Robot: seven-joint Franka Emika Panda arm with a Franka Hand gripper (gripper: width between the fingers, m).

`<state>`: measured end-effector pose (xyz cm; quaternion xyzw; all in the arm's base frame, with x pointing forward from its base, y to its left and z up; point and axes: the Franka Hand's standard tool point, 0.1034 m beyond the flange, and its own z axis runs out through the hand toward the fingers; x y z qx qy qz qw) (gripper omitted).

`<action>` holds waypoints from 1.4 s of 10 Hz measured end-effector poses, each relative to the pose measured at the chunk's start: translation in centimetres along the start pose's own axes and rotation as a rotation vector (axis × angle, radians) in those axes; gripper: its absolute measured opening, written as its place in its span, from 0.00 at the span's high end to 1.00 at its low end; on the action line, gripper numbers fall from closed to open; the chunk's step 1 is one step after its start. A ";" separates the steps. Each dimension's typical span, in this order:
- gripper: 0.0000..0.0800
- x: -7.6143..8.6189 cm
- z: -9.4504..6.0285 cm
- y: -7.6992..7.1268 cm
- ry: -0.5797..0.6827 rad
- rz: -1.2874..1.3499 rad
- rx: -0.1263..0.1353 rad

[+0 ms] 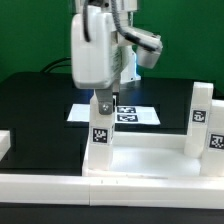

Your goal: Assemble desk

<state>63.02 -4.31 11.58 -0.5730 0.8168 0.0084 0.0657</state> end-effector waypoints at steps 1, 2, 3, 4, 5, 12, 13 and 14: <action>0.64 0.2 0.0 0.1 0.004 0.073 0.003; 0.64 0.1 0.0 0.1 0.009 0.161 0.005; 0.63 0.2 0.0 0.1 0.011 0.168 0.004; 0.63 0.2 0.0 0.1 0.010 0.165 0.004; 0.47 -0.1 -0.3 0.0 0.005 0.163 0.010; 0.19 -1.5 -3.1 -0.7 -0.034 0.146 0.043; 0.19 -1.5 -3.0 -0.7 -0.034 0.146 0.043; 0.19 -1.5 -3.0 -0.7 -0.034 0.146 0.042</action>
Offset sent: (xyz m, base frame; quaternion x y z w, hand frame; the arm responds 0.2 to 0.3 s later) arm 0.0000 0.0000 0.0000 0.0000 0.0000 0.0000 1.0000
